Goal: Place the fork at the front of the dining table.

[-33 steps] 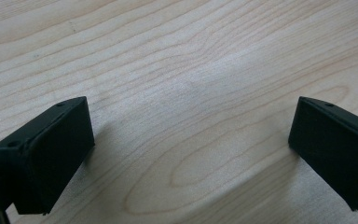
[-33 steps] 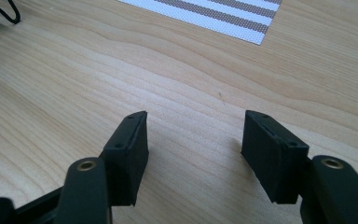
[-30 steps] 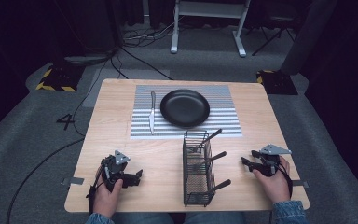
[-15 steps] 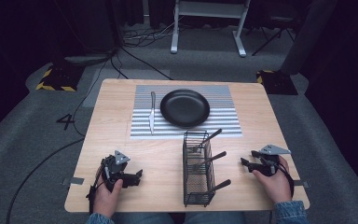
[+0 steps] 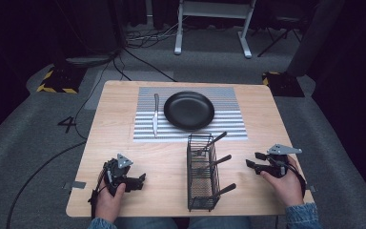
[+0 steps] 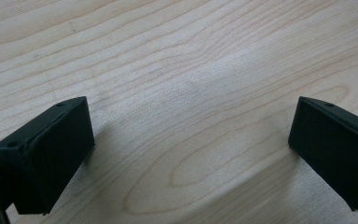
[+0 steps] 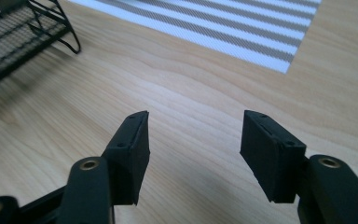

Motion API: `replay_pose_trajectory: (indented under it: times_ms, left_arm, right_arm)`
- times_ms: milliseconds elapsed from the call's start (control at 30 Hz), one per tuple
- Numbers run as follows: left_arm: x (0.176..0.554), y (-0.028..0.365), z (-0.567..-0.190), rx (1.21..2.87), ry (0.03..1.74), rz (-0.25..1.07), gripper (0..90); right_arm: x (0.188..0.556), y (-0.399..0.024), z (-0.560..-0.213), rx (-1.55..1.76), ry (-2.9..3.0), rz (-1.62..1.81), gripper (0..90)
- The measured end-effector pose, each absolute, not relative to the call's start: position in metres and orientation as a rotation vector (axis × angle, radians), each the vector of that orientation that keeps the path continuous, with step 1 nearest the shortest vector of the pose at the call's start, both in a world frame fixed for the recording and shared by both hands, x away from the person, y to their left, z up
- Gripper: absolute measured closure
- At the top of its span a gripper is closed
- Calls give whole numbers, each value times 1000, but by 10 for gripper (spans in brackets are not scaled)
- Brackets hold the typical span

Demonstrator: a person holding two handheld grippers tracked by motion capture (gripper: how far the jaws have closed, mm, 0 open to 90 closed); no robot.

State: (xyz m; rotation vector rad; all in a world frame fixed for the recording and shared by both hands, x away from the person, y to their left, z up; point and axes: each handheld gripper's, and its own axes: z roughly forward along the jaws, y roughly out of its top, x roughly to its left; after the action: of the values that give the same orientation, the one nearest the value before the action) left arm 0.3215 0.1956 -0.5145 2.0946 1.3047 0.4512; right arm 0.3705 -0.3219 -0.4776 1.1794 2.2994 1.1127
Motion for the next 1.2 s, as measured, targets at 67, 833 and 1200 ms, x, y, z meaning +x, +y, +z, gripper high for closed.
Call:
replay_pose_trajectory:
  times_ms: [67, 833, 1200]
  left_arm:
    - [321, 196, -515, 2094, 1305, 451, 2]
    - [321, 196, -515, 2094, 1305, 450, 2]
    - [321, 195, -515, 2092, 1304, 454, 3]
  right_arm:
    - [370, -320, -471, 1163, 2302, 1125, 425]
    - [365, -290, -414, 996, 2339, 1306, 431]
    - [369, -267, -397, 907, 2378, 1379, 436]
